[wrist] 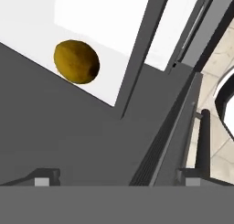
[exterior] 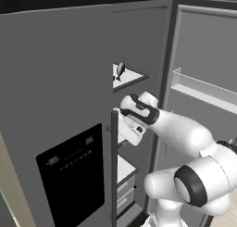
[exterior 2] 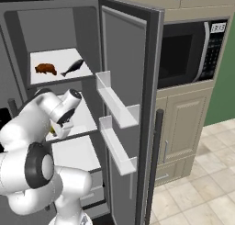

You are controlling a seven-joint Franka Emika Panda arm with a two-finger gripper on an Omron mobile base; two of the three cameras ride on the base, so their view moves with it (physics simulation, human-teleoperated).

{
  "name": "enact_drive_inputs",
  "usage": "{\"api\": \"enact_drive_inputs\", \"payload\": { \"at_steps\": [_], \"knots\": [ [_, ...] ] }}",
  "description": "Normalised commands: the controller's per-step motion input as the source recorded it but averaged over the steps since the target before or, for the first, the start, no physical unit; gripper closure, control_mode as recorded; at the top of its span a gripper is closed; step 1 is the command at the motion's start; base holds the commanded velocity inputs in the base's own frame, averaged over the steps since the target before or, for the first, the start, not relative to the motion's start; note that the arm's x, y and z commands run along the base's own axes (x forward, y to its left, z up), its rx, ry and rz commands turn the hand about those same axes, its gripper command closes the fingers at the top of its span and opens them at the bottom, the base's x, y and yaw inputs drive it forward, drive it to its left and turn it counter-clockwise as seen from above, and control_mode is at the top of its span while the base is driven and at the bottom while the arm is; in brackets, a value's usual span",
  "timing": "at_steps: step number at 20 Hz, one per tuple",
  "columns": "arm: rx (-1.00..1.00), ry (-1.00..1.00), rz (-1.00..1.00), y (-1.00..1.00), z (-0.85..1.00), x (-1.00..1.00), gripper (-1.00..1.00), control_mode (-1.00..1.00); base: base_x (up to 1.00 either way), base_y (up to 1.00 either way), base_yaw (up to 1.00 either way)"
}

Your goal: Gather the mushroom and lemon from the fridge and place them on a tray on the dining counter. Then gather the chicken drumstick and fish from the fridge and place them on the other tray.

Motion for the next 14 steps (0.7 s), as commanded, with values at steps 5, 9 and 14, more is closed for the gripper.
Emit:
{"api": "enact_drive_inputs", "payload": {
  "at_steps": [5,9,14],
  "knots": [
    [0.01,0.0,-0.04,0.1,-0.16,0.22,-1.0,-1.0,0.0,0.0,0.0],
    [0.0,0.0,-0.05,0.1,-0.14,0.14,-1.0,-1.0,0.0,0.0,0.0],
    [0.0,0.0,-0.04,0.08,-0.06,0.2,-1.0,-1.0,0.0,0.0,0.0]
  ]
}}
